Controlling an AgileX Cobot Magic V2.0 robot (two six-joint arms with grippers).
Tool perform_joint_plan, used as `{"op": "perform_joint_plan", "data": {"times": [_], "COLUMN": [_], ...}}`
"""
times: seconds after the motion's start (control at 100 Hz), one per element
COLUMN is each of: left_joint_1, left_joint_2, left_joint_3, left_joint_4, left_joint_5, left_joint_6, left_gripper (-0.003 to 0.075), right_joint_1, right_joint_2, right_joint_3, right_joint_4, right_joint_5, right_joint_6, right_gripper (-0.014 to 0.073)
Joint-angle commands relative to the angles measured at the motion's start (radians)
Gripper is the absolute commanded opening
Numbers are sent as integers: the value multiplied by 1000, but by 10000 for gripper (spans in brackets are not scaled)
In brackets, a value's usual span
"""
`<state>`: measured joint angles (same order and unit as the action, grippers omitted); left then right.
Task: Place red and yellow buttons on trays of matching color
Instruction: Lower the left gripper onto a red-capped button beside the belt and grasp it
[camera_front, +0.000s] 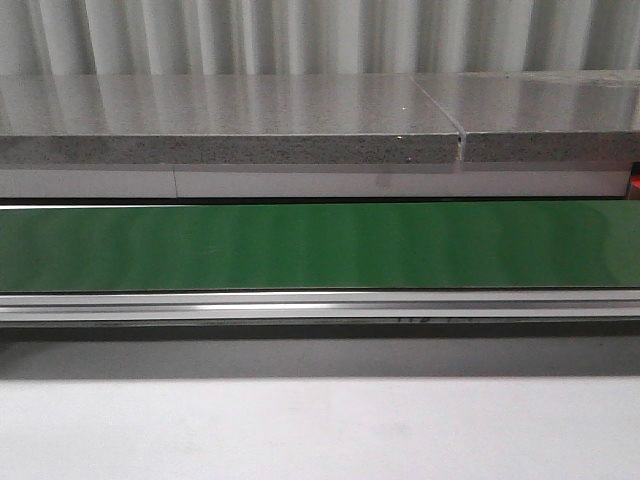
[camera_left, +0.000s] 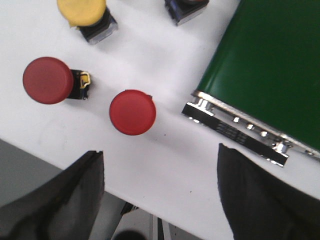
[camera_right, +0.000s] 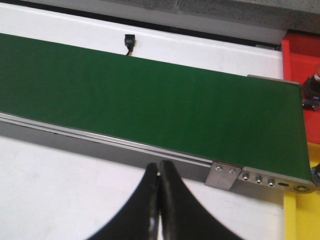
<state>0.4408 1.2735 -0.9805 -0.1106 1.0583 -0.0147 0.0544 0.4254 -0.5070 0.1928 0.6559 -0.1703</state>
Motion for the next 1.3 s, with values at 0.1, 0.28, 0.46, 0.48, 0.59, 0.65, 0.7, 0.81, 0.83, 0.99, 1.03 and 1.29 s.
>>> {"op": "perform_joint_plan", "data": {"times": [0.1, 0.28, 0.46, 0.48, 0.59, 0.65, 0.7, 0.81, 0.83, 0.99, 1.03, 1.29], "left_joint_1": [25, 26, 26, 26, 26, 26, 26, 26, 26, 26, 26, 26], "left_joint_2": [112, 205, 261, 267, 282, 284, 290, 320, 324, 365, 372, 399], "left_joint_3": [-92, -121, -122, -122, -122, -122, -122, -122, -122, -122, -122, -122], "left_joint_4": [35, 35, 37, 37, 37, 37, 37, 37, 37, 33, 33, 30], "left_joint_5": [117, 117, 77, 68, 39, 20, 10, 11, 11, -10, -18, -48], "left_joint_6": [-12, -12, -12, -12, -12, -12, -12, -12, -12, -12, -12, -12], "left_gripper": [472, 472, 472, 472, 472, 472, 472, 472, 472, 472, 472, 419], "right_joint_1": [-1, -1, -1, -1, -1, -1, -1, -1, -1, -1, -1, -1], "right_joint_2": [2, 2, 2, 2, 2, 2, 2, 2, 2, 2, 2, 2], "right_joint_3": [-24, -24, -24, -24, -24, -24, -24, -24, -24, -24, -24, -24], "right_joint_4": [-2, -2, -2, -2, -2, -2, -2, -2, -2, -2, -2, -2], "right_joint_5": [-65, -65, -65, -65, -65, -65, -65, -65, -65, -65, -65, -65], "right_joint_6": [-13, -13, -13, -13, -13, -13, -13, -13, -13, -13, -13, -13], "right_gripper": [-65, -65, -65, -65, -65, -65, -65, -65, -65, -65, -65, -65]}}
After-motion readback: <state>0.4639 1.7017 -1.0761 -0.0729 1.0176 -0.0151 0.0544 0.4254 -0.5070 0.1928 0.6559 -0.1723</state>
